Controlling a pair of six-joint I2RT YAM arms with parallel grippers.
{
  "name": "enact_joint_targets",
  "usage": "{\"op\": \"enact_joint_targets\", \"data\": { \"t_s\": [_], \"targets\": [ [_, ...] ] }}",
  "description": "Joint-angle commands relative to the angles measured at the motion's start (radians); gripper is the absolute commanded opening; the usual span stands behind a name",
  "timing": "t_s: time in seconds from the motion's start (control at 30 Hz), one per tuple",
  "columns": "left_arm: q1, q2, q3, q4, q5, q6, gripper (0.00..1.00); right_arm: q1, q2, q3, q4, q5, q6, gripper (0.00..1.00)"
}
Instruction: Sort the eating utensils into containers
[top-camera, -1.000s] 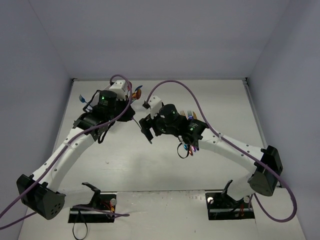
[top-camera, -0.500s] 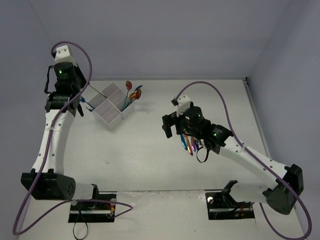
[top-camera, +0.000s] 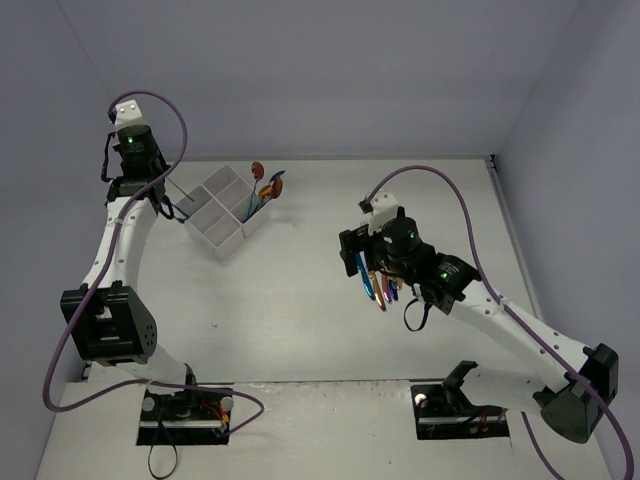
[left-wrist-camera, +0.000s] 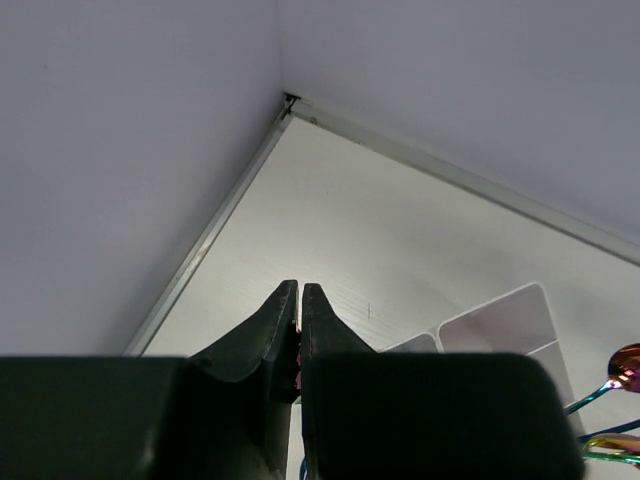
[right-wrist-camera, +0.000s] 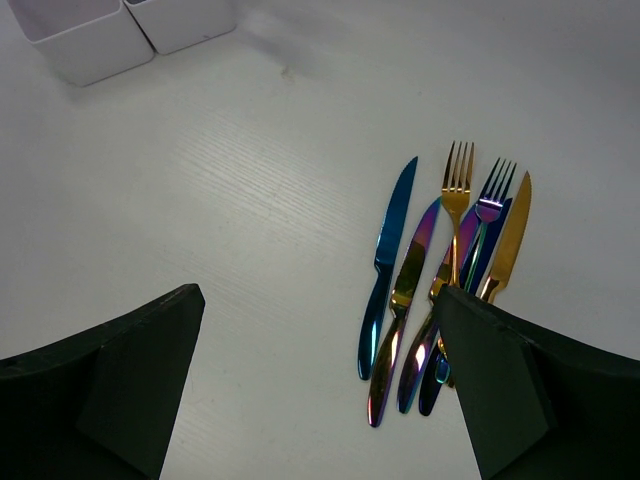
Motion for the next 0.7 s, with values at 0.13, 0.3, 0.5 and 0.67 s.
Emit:
{"op": "enact_joint_targets", "data": {
  "t_s": [0.13, 0.3, 0.5, 0.67],
  "targets": [
    [0.005, -0.017, -0.098, 0.143, 0.0, -0.031, 0.0, -0.023, 0.013, -0.002, 0.026, 0.043, 0.001, 1.0],
    [0.005, -0.041, -0.164, 0.15, -0.009, -0.039, 0.11, -0.046, 0.042, 0.003, 0.024, 0.046, 0.008, 1.0],
    [0.004, -0.083, -0.188, 0.116, 0.025, -0.063, 0.22, -0.071, 0.083, 0.015, 0.019, 0.046, 0.015, 1.0],
    [0.004, -0.158, -0.159, 0.022, 0.053, -0.088, 0.46, -0.135, 0.135, 0.045, 0.007, 0.032, 0.023, 1.0]
  ]
}}
